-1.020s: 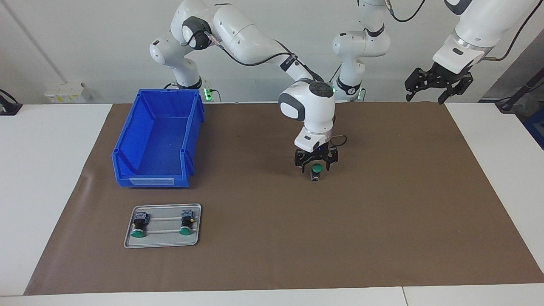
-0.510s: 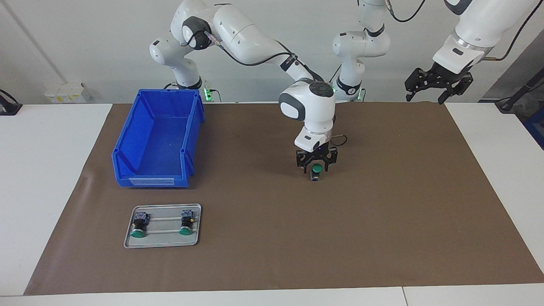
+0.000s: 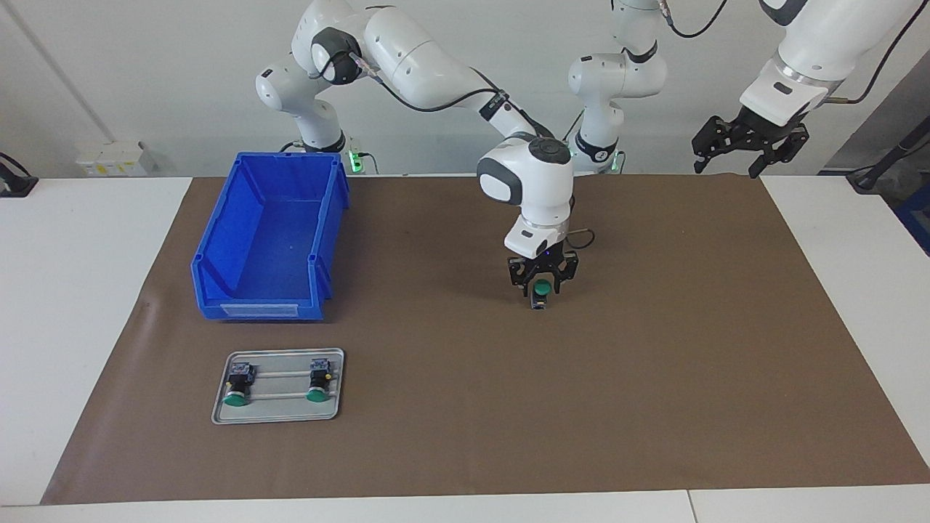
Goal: Place and press button with both arms
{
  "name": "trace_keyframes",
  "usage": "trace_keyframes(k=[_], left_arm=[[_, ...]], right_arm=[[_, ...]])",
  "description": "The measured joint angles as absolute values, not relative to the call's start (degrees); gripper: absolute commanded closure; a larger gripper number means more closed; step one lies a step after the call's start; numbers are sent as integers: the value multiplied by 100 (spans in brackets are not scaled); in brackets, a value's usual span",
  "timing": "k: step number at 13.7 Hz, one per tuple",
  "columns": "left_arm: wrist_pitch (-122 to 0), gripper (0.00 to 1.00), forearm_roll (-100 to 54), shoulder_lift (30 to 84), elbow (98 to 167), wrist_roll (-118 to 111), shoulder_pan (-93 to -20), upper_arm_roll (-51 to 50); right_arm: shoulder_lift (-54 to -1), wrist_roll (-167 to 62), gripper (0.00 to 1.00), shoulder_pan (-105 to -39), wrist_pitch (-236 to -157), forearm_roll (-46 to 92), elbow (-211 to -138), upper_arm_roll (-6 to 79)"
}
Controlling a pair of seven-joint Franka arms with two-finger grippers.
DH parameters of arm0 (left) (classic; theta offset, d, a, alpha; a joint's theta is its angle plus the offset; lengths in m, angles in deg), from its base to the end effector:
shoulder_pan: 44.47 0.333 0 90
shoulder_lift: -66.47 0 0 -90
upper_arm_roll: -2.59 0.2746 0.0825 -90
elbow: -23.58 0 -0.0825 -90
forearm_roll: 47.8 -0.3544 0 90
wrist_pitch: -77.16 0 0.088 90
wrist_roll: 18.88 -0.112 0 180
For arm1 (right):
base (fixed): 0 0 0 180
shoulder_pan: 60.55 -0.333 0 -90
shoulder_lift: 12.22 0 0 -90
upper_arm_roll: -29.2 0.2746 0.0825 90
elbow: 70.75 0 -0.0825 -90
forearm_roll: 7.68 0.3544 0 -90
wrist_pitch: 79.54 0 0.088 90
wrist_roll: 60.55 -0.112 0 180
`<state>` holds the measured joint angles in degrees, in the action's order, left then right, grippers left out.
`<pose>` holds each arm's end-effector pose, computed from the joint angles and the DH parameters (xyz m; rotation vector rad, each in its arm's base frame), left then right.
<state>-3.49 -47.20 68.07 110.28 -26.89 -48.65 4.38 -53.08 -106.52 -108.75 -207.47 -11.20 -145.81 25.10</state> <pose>0.4994 -0.0219 0.6038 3.1112 -0.2852 -0.1204 0.5006 0.4982 0.3158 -3.0428 -0.0340 -0.3327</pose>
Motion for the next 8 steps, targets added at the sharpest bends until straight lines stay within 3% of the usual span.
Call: trace_keyframes(k=[6,7,8], left_arm=[[-349,0,-4720,6808,11028,-2689,-4865,438],[-349,0,-4720,6808,11028,-2689,-4865,438],[-349,0,-4720,6808,11028,-2689,-4865,438]], right_arm=[[-5308,-10652,31,-10881,-20791,-1120,-14587,2510],[-5309,-10652,49,-10884,-20791,-1121,-14593,2510],[-5309,-10652,87,-10885,-20791,-1121,-14601,2510]])
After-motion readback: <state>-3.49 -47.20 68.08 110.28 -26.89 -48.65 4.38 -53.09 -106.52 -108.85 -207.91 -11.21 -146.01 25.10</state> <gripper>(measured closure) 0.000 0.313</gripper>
